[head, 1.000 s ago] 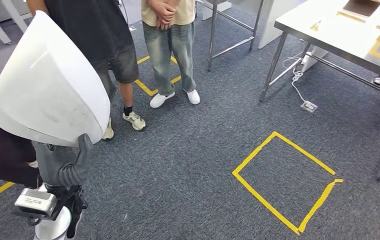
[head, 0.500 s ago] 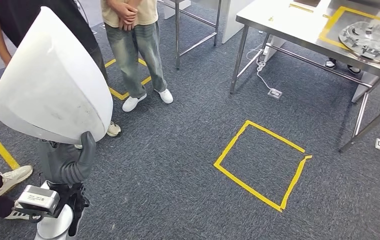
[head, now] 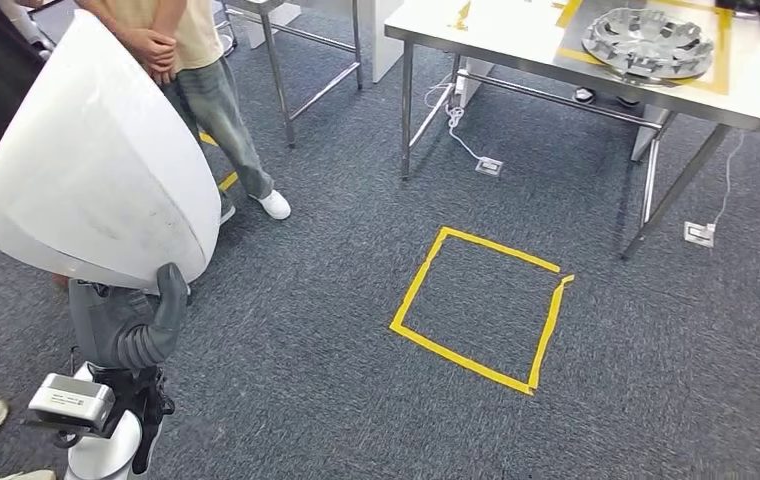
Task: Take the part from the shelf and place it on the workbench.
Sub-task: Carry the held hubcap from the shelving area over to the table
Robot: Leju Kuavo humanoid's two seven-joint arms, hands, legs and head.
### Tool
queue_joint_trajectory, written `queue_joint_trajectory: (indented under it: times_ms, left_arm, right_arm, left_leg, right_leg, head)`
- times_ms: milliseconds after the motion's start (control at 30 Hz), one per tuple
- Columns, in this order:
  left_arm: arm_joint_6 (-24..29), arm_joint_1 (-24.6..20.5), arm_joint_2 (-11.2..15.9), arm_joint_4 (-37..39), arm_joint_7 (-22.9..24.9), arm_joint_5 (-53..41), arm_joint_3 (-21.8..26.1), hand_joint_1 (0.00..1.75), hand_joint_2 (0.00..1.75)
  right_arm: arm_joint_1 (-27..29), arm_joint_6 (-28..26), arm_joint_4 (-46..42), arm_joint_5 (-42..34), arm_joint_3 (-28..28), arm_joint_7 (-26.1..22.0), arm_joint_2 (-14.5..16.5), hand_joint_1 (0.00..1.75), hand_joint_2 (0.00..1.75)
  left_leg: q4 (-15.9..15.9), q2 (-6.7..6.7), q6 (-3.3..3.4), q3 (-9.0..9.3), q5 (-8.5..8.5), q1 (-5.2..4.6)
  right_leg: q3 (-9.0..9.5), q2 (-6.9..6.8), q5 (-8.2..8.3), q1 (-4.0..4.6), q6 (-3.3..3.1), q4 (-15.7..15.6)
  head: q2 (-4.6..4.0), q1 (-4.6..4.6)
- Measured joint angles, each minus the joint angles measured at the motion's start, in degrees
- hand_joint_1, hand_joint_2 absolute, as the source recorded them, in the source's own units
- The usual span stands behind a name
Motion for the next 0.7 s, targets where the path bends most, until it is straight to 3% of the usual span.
queue_joint_trajectory:
  times_ms: [67, 133, 200, 267, 333, 400, 433, 467, 533, 600, 633, 700]
  left_arm:
    - [0.0, 0.0, 0.1, 0.0, 0.0, 0.0, 0.0, 1.75, 1.75]
    - [0.0, -0.1, 0.1, 0.0, 0.0, 0.0, 0.0, 1.75, 1.75]
    - [0.0, -0.2, 0.1, 0.0, 0.0, 0.0, -0.1, 1.75, 1.75]
    - [0.0, -0.3, 0.0, -0.1, 0.0, 0.0, -0.2, 1.75, 1.75]
    - [0.0, -0.3, 0.0, -0.1, 0.0, 0.0, -0.2, 1.75, 1.75]
    - [0.0, -0.2, 0.0, -0.1, 0.0, 0.0, -0.2, 1.75, 1.75]
    - [0.0, -0.2, 0.0, -0.1, 0.0, 0.0, -0.2, 1.75, 1.75]
    - [0.0, -0.2, 0.0, -0.1, 0.0, 0.0, -0.2, 1.75, 1.75]
    - [0.0, -0.2, 0.0, -0.1, 0.0, 0.0, -0.2, 1.75, 1.75]
    - [0.0, -0.3, 0.0, -0.1, 0.0, 0.0, -0.2, 1.75, 1.75]
    - [0.0, -0.3, 0.0, -0.1, 0.0, 0.0, -0.2, 1.75, 1.75]
    - [0.0, -0.4, 0.0, -0.2, 0.0, 0.0, -0.3, 1.75, 1.75]
  right_arm:
    - [-0.1, 0.0, 0.0, 0.0, 0.0, 0.0, 0.0, 0.0, 0.0]
    - [-0.1, 0.0, 0.0, 0.0, 0.0, 0.0, 0.0, 0.0, 0.0]
    - [0.2, 0.0, 0.0, 0.0, 0.0, 0.0, 0.0, 0.0, 0.0]
    - [0.3, 0.0, 0.0, 0.0, 0.0, 0.0, 0.0, 0.0, 0.0]
    - [0.1, 0.0, 0.0, 0.0, 0.0, 0.0, 0.1, 0.0, 0.0]
    - [0.0, 0.0, 0.0, 0.0, 0.0, 0.0, 0.1, 0.0, 0.0]
    - [0.1, 0.0, 0.0, 0.0, 0.0, 0.0, 0.1, 0.0, 0.0]
    - [0.2, 0.0, 0.0, 0.0, 0.0, 0.0, 0.1, 0.0, 0.0]
    - [0.2, 0.0, 0.0, 0.0, 0.0, 0.0, 0.1, 0.0, 0.0]
    - [0.1, 0.0, 0.0, 0.0, 0.1, 0.0, 0.1, 0.0, 0.0]
    - [0.1, 0.0, 0.0, 0.0, 0.1, 0.0, 0.1, 0.0, 0.0]
    - [0.1, 0.0, 0.0, 0.0, 0.1, 0.0, 0.1, 0.0, 0.0]
  left_leg:
    - [-7.6, -2.96, 0.03, 3.26, 3.34, 0.47]
    - [-10.6, -4.68, 0.52, 4.52, 3.96, 0.57]
    - [-10.8, -3.42, 1.4, 4.59, 4.14, 0.39]
    - [-11.1, -1.93, 2.23, 4.73, 4.35, 0.41]
    - [-11.2, -0.17, 2.82, 4.81, 4.29, 0.24]
    - [-11.2, 1.63, 3.11, 4.81, 4.11, -0.04]
    - [-11.2, 2.47, 3.18, 4.85, 4.02, -0.13]
    - [-11.1, 3.25, 3.19, 4.94, 3.9, -0.2]
    - [-11.1, 4.67, 3.05, 5.31, 3.6, -0.29]
    - [-11.1, 5.76, 2.61, 5.68, 3.26, -0.57]
    - [-11.1, 6.21, 2.33, 5.81, 3.17, -0.67]
    - [-11.4, 7.07, 1.74, 6.09, 3.07, -0.79]
  right_leg:
    - [-0.08, 1.66, -0.23, -0.13, 0.6, 0.4]
    - [-0.58, 3.03, -0.17, -0.22, 1.47, 0.5]
    - [-0.99, 4.0, 0.1, -0.43, 2.32, 0.3]
    - [-1.95, 1.54, -0.93, -0.26, 2.82, 2.0]
    - [-5.09, -2.51, -4.25, 0.04, 3.05, 8.4]
    - [-8.8, -3.88, -7.16, 0.04, 3.13, 15.8]
    - [-9.5, -4.02, -7.21, 0.04, 3.08, 17.2]
    - [-8.9, -4.16, -6.14, 0.07, 2.96, 16.2]
    - [-4.65, -5.62, -2.44, 0.34, 2.44, 8.3]
    - [-1.14, -7.33, -0.4, 0.87, 1.75, 1.8]
    - [-0.63, -7.63, -0.27, 1.09, 1.45, 0.6]
    - [-0.78, -6.49, -0.14, 1.12, 0.92, 0.4]
  head:
    - [0.0, -0.06]
    - [0.0, -0.13]
    - [0.0, -0.15]
    - [-0.01, 0.11]
    - [-0.01, 0.47]
    - [0.0, 0.54]
    - [0.0, 0.54]
    - [0.0, 0.55]
    - [0.0, 0.55]
    - [0.0, 0.52]
    - [0.0, 0.51]
    - [0.0, 0.5]
